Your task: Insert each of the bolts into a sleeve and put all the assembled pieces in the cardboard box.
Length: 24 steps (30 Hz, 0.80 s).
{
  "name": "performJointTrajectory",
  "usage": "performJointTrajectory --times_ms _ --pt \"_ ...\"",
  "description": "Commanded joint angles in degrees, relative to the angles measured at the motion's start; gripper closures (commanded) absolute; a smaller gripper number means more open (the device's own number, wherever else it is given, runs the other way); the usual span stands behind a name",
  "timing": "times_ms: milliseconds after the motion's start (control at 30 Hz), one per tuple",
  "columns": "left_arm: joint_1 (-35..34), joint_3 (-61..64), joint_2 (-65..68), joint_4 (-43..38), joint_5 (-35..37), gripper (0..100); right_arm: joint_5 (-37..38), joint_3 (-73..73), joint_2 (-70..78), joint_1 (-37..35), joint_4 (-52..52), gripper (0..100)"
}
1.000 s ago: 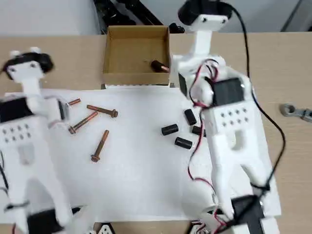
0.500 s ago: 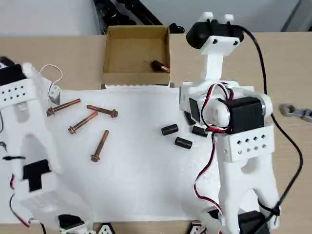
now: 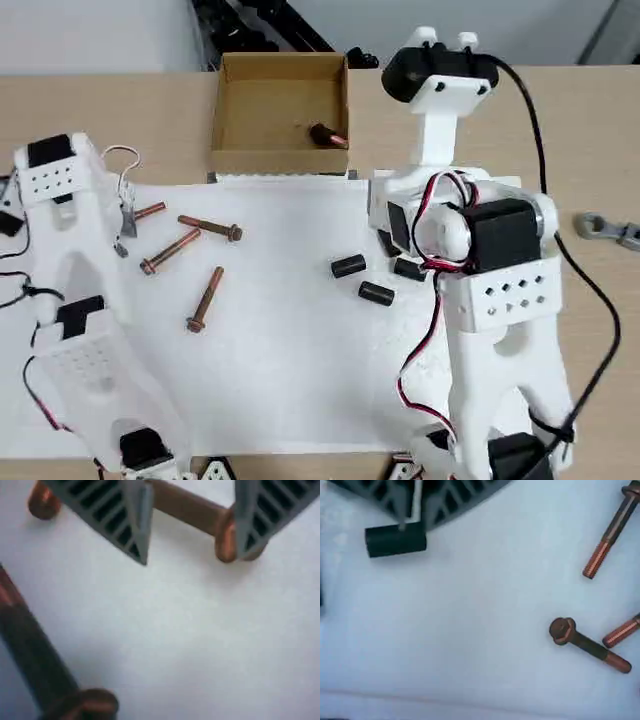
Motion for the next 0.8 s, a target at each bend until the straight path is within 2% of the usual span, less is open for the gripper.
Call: performJointTrajectory --times_ms 0,300,500,767 --pt "0.0 -2.59 0.09 0.7 2.37 89 -0.18 -0.18 -1.54 -0.48 -0.66 99.4" --pt "-0.09 -6.02 -0.26 -1.58 2.9 89 -0.18 -0.18 -1.54 -0.48 -0.4 99.4" --pt "-2.9 -14.46 0.26 1.23 8.79 89 -0.18 -0.09 -1.54 -0.48 -0.22 99.4" --pt "-3.25 -14.73 0.44 1.23 12.48 89 -0.18 -0.09 -1.45 -0.48 -0.13 99.4"
